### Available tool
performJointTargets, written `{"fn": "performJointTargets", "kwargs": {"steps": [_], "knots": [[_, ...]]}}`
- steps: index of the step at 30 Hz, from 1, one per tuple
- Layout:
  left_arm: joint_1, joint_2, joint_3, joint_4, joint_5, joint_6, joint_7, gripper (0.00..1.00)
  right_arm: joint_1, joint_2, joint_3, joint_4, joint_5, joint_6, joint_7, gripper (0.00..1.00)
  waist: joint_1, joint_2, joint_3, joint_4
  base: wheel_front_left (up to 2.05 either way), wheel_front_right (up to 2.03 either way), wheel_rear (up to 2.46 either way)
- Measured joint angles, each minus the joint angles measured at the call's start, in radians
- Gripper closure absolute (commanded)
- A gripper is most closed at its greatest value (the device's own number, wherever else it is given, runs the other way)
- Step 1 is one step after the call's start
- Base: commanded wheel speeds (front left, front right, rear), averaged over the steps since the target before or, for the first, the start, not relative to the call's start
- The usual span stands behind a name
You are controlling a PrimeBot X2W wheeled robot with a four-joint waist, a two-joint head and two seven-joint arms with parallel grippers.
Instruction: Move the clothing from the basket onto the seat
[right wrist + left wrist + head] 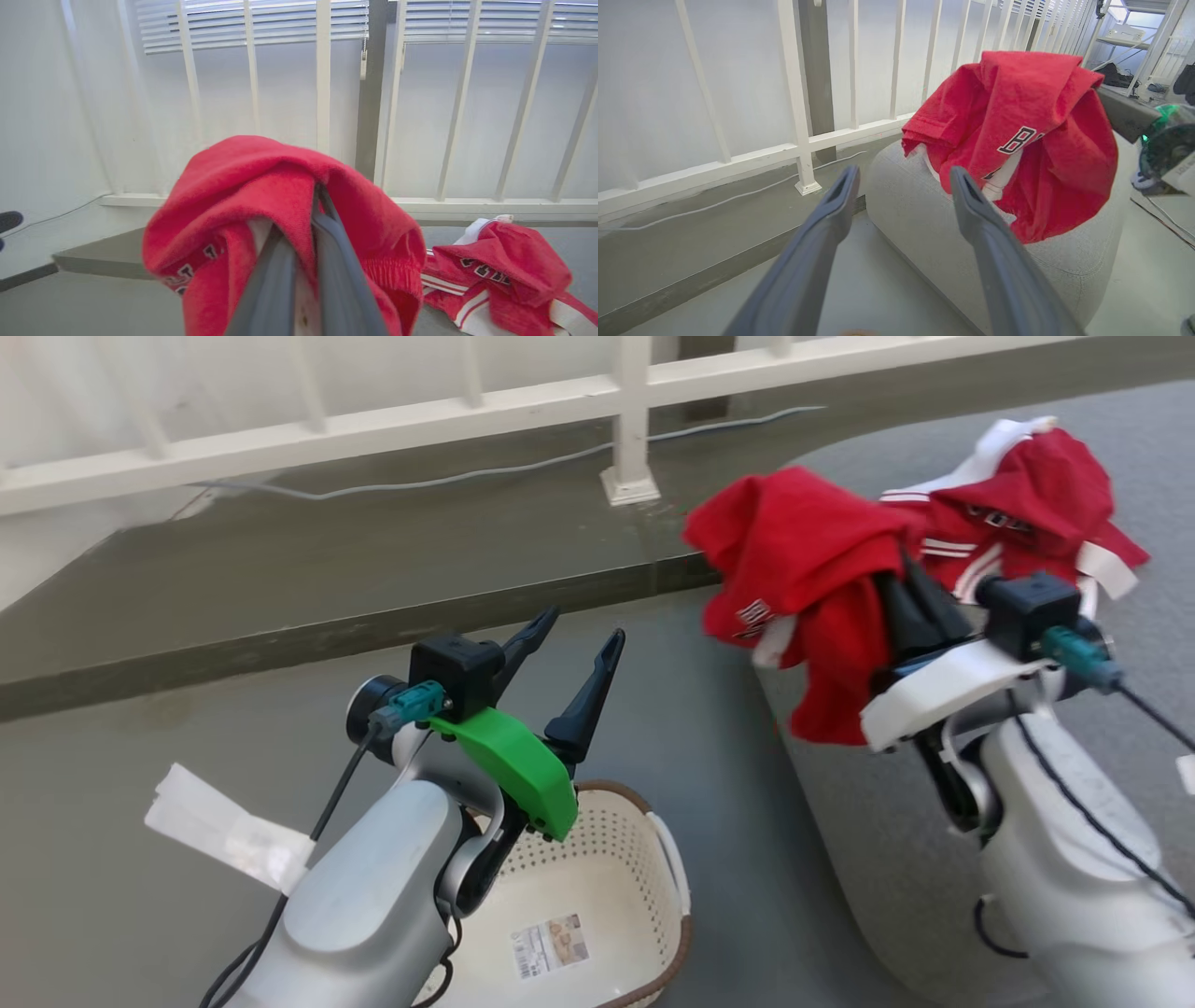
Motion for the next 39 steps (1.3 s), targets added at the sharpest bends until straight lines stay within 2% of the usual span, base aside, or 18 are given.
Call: {"fn": "performJointTargets", "kwargs": {"steps": [8, 25, 31, 39], "knots": [[0.019, 0.0, -0.02, -0.012, 0.002, -0.001, -0.018, 0.0, 0.032, -0.054, -0.075, -0.044, 0.0, -0.037, 0.0, 1.0, 0.0001, 0.0, 0.0, -0.088, 0.0, 0.0, 0.0], [0.062, -0.003, -0.066, -0.055, 0.013, -0.001, -0.025, 0.0, 0.132, -0.1, -0.187, -0.11, 0.011, -0.049, 0.0, 1.0, 0.0, 0.0, 0.02, -0.306, 0.0, 0.0, 0.0], [0.061, -0.006, -0.09, -0.077, 0.025, -0.001, -0.007, 0.0, 0.133, -0.106, -0.23, -0.134, 0.026, -0.056, 0.0, 1.0, 0.0, 0.0, 0.062, -0.331, 0.0, 0.0, 0.0], [0.053, -0.005, -0.099, -0.111, 0.058, 0.007, 0.03, 0.0, 0.108, -0.114, -0.262, -0.135, 0.037, -0.054, 0.0, 1.0, 0.0001, 0.0, 0.141, -0.333, 0.0, 0.0, 0.0]]}}
